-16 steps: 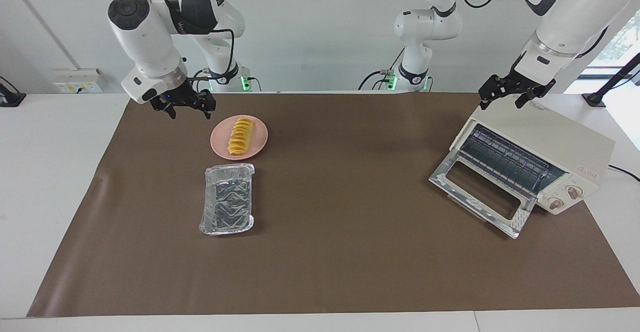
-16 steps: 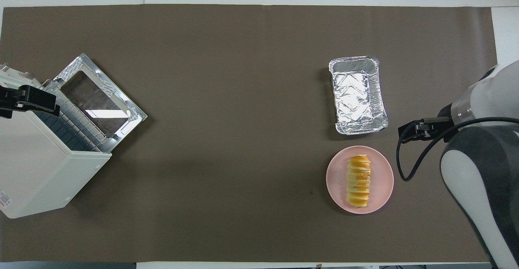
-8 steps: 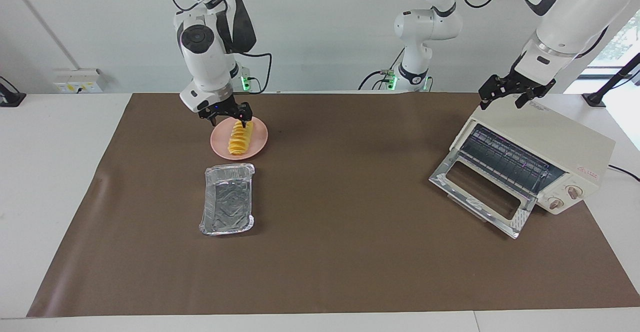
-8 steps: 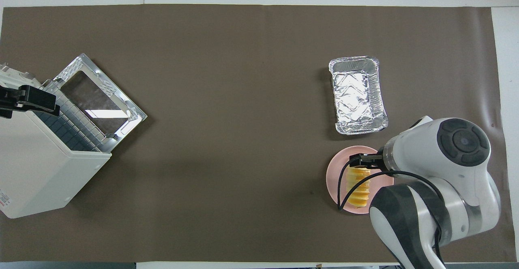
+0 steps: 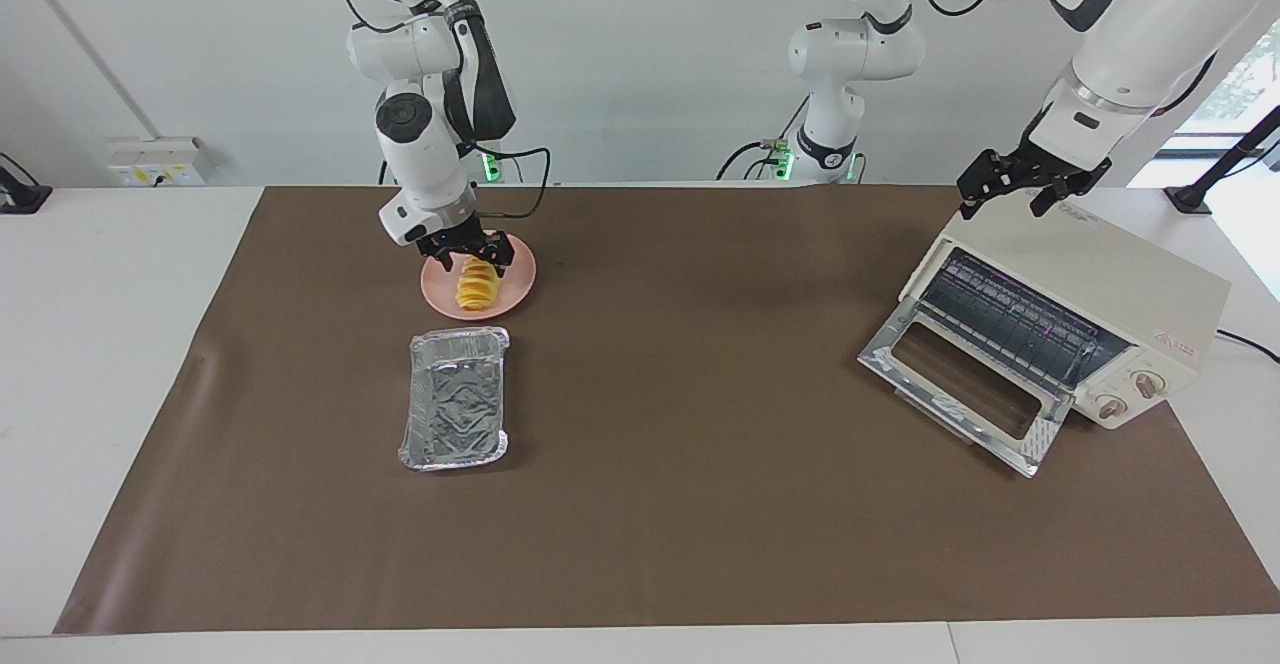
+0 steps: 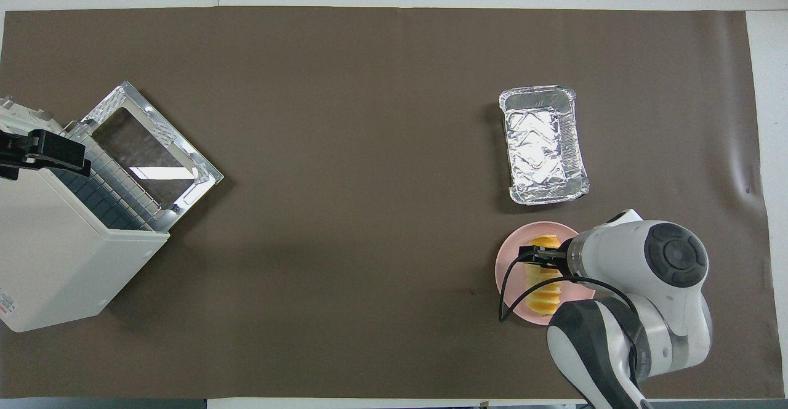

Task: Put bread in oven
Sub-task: 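Grasp the yellow bread roll with the right gripper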

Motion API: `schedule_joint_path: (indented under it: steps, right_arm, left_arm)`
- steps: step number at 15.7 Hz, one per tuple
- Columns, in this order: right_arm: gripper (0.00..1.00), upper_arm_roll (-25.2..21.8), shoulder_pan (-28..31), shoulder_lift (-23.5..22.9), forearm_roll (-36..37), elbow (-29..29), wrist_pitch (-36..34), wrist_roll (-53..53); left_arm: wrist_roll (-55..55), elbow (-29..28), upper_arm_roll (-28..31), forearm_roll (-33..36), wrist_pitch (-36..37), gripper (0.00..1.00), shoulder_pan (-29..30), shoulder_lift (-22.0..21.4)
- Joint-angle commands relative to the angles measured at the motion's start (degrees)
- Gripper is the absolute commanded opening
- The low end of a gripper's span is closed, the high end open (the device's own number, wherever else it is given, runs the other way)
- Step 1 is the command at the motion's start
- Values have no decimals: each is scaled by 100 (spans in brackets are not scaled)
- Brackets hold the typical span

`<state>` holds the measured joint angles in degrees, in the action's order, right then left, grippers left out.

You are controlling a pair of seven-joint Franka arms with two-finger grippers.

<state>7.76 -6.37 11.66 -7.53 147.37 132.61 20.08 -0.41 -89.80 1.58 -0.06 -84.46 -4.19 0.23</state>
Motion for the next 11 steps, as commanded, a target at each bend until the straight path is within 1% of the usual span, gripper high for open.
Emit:
schedule_joint_path:
  steps: [1,3,4,5,7,8,9,10,11]
  right_arm:
    - [96,-11,-5,-59,-73,134,221,-48]
    - [87,-3,-5,-85,-82,257,265,-57]
    - [84,-2,-5,-85,-82,344,413,-57]
    - [77,-2,-14,-94,-82,415,519,-66]
    - [55,-2,-14,-147,-82,416,538,-57]
    - [35,-2,-14,-147,-82,416,529,-66]
    - [12,-2,-22,-147,-82,407,494,-66]
    - [0,15,-23,-156,-82,381,459,-48]
    - [0,24,-23,-156,-82,337,415,-40]
  left_arm:
    - [41,-196,-26,94,-97,100,32,-155]
    - [41,-196,-26,94,-97,100,32,-155]
    - [41,-196,-26,94,-97,100,32,-155]
    - [41,-196,-26,94,-97,100,32,-155]
    - [41,-196,-26,94,-97,100,32,-155]
    - [41,-196,-26,94,-97,100,32,-155]
    - [41,-196,-26,94,-97,100,32,-155]
    - [41,-196,-26,94,-97,100,32,-155]
    - [41,-196,-26,94,-97,100,32,-155]
